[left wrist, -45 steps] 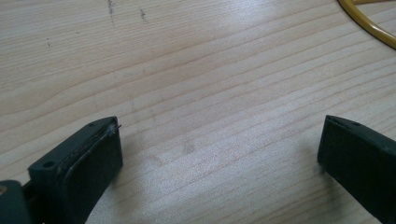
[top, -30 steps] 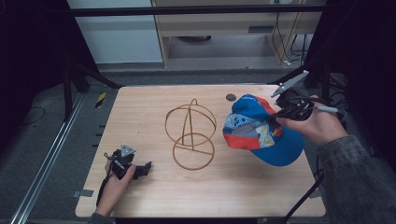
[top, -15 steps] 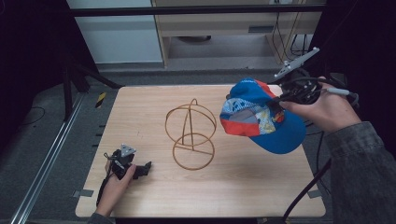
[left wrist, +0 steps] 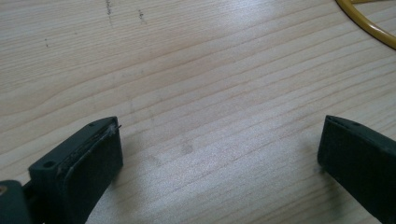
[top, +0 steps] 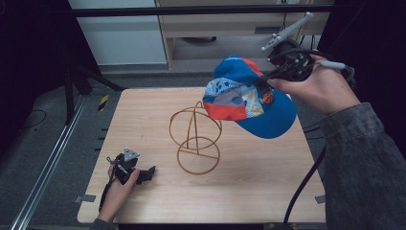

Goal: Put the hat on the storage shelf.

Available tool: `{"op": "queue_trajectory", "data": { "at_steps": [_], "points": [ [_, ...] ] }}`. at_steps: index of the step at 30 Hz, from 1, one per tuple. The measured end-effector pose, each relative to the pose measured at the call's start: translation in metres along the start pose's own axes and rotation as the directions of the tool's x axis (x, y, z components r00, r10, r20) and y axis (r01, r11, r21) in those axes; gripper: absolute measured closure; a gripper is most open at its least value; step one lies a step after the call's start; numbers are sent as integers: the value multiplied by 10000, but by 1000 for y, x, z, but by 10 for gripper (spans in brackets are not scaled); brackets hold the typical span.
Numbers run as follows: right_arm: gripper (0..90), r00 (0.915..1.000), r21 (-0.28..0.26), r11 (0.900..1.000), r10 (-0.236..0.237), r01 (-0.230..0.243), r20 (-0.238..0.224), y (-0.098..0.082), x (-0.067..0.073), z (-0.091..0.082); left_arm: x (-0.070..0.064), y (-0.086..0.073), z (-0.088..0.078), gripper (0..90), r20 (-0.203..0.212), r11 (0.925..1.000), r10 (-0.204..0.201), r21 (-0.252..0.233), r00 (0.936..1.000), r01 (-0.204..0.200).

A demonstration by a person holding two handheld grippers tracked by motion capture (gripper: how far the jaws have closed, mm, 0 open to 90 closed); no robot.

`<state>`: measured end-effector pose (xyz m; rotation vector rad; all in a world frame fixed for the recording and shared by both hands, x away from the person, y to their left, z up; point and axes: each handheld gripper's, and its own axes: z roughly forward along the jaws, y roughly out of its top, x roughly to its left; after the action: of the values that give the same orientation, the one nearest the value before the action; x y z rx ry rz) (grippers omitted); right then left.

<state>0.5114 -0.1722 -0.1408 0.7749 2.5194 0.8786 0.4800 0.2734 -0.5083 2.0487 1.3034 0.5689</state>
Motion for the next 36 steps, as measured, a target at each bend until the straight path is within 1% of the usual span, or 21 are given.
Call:
{"op": "queue_trajectory", "data": {
  "at_steps": [5,10,14,19,24,27,30,36],
  "points": [
    [898,9997,-277,9995,-188,183,-179,21,7,4,0,0,0,0,0,10000,-17,-14,10000,17],
    [898,9985,-461,9986,-296,275,-458,37,15,11,0,0,0,0,-10,10000,-4,-15,10000,4],
    [898,9965,-413,9981,-487,460,-674,48,25,25,0,0,0,0,-13,10000,6,-13,10000,-6],
    [898,9921,-342,9968,-751,720,-1002,59,38,47,0,0,0,0,-5,10000,10,-3,10000,-10],
    [898,9879,-218,9958,-910,890,-1258,67,50,68,0,0,0,0,-10,10000,7,-10,10000,-7],
    [898,9855,-172,9952,-978,964,-1384,70,54,77,0,0,0,0,-11,10000,9,-8,10000,-9],
    [898,9847,-129,9949,-1007,999,-1426,72,56,81,0,0,0,0,-20,10000,6,-14,10000,-6],
    [898,9837,-48,9941,-1078,1082,-1442,74,59,82,0,0,0,0,-22,10000,10,-10,10000,-10]
  ]
}}
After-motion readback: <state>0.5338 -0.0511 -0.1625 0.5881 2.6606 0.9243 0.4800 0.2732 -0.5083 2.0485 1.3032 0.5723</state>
